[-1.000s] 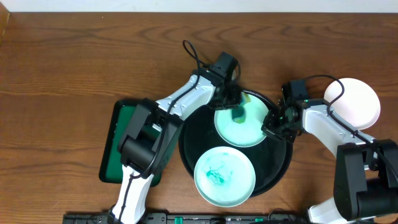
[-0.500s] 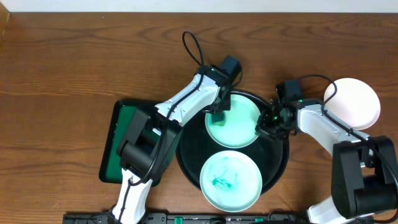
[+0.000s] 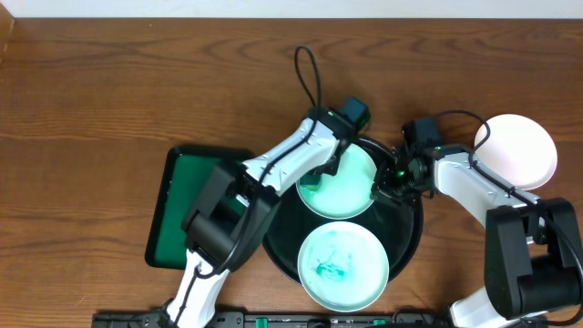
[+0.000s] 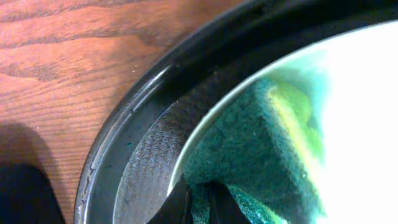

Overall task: Clean dirty plates on tray and stack at the side
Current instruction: 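Scrub the gripped plate with the sponge in the left gripper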

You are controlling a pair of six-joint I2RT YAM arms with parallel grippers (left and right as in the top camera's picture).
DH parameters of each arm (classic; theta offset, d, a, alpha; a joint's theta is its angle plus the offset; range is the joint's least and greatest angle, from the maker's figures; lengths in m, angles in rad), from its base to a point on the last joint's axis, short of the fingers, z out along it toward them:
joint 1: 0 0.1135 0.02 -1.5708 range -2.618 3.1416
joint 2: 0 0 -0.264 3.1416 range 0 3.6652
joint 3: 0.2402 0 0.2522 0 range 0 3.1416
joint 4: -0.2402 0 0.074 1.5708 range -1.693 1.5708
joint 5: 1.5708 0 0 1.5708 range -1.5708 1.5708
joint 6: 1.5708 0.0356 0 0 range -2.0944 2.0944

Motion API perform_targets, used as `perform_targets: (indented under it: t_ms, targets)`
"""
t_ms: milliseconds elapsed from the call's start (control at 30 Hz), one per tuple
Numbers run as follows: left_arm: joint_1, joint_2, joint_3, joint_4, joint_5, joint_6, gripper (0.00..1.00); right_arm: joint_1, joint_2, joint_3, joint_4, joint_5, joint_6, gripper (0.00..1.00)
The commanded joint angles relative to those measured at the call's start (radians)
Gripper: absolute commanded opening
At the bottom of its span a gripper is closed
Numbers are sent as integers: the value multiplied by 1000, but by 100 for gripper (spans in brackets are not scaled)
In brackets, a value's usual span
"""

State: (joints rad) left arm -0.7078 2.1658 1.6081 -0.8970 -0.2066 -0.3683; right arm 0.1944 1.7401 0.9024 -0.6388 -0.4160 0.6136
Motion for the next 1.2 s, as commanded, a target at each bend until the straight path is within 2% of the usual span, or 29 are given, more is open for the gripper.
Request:
perform_targets:
  t_ms: [0, 200, 633, 767, 1067, 1167]
  targets:
    - [-51, 107, -86, -27, 145, 69, 7, -17, 32, -53, -52, 179, -2, 1]
    - [-101, 106, -86, 20, 335, 42, 7, -17, 32, -53, -49, 179, -10, 1]
    - [-67, 71, 1, 107, 701, 19, 7, -17, 32, -53, -45, 179, -17, 1]
    - [-35, 54, 14, 107, 671, 7, 7, -17, 32, -53, -46, 179, -17, 1]
    - [129, -21, 15, 25, 414, -30, 7, -17, 32, -53, -45, 179, -17, 1]
    - [196, -58, 15, -14, 380, -30, 7, -17, 32, -53, -45, 179, -17, 1]
